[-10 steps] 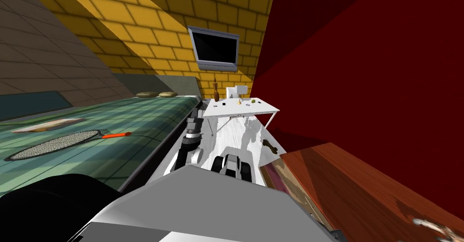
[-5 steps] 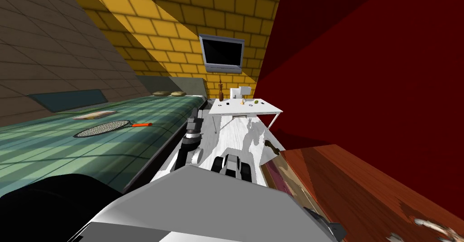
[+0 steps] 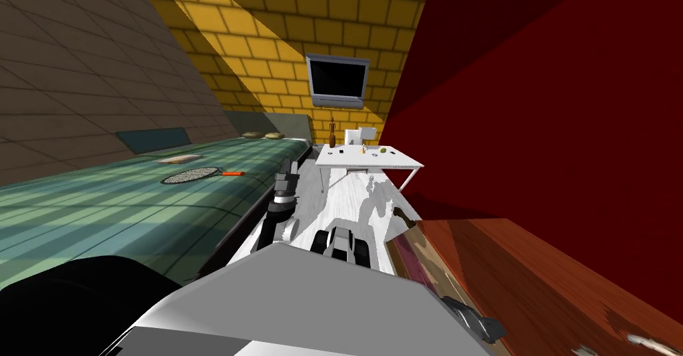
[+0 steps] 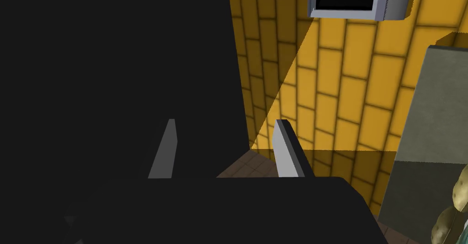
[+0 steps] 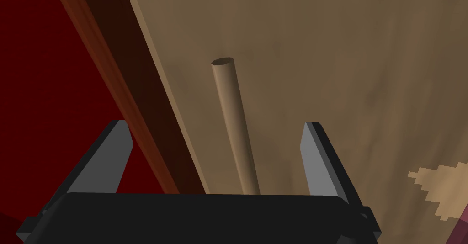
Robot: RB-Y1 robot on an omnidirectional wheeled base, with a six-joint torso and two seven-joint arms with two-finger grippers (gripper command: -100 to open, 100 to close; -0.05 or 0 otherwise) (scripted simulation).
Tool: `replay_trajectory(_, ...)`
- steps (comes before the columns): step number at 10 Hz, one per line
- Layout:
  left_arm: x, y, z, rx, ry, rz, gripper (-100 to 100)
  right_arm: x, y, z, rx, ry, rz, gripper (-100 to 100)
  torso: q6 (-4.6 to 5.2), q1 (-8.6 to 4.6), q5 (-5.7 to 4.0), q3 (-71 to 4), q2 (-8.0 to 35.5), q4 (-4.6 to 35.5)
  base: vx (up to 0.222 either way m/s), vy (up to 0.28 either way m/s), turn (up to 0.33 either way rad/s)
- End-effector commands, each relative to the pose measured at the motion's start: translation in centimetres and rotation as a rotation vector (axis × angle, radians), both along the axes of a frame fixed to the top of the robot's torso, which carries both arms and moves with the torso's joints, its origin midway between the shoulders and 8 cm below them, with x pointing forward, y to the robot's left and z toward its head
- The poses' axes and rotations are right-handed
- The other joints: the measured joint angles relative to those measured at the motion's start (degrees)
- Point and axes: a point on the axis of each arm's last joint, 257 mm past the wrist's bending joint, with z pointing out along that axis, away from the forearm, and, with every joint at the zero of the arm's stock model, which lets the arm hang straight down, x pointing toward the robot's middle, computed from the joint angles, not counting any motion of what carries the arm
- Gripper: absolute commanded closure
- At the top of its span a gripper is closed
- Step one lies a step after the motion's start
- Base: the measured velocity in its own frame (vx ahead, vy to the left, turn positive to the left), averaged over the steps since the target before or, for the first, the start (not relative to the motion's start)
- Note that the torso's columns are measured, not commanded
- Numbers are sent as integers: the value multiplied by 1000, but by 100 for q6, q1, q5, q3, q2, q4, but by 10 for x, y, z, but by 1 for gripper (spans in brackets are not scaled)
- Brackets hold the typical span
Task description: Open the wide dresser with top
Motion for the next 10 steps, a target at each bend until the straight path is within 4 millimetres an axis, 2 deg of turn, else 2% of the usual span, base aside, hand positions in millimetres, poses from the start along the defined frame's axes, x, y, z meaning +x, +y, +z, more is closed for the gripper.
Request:
replay_trajectory(1,0,0,0,0,0,0,0,10,-10,0,7,-6,-37,-100,4,0,3,-4,-2,0,-108,14,141)
replay_trajectory(4,0,0,0,0,0,0,0,20,-14,-1,18,-12,-60,-100,-10,-8,-6,2,-4,2,-87,15,98)
replay_trajectory(5,0,0,0,0,0,0,0,17,-13,-1,16,-8,-59,-100,-3,-2,-6,-1,-4,1,-32,5,8)
replay_trajectory(6,0,0,0,0,0,0,0,14,-9,0,8,-9,-35,100,5,12,-2,-9,-8,-4,64,-20,-119)
replay_trajectory(8,0,0,0,0,1,0,0,13,2,4,-5,-20,20,100,25,-1,8,-19,-22,-11,172,-33,-249)
replay_trajectory(10,0,0,0,0,0,0,0,-4,7,3,-10,-3,39,100,-1,5,11,3,7,3,130,-7,-128)
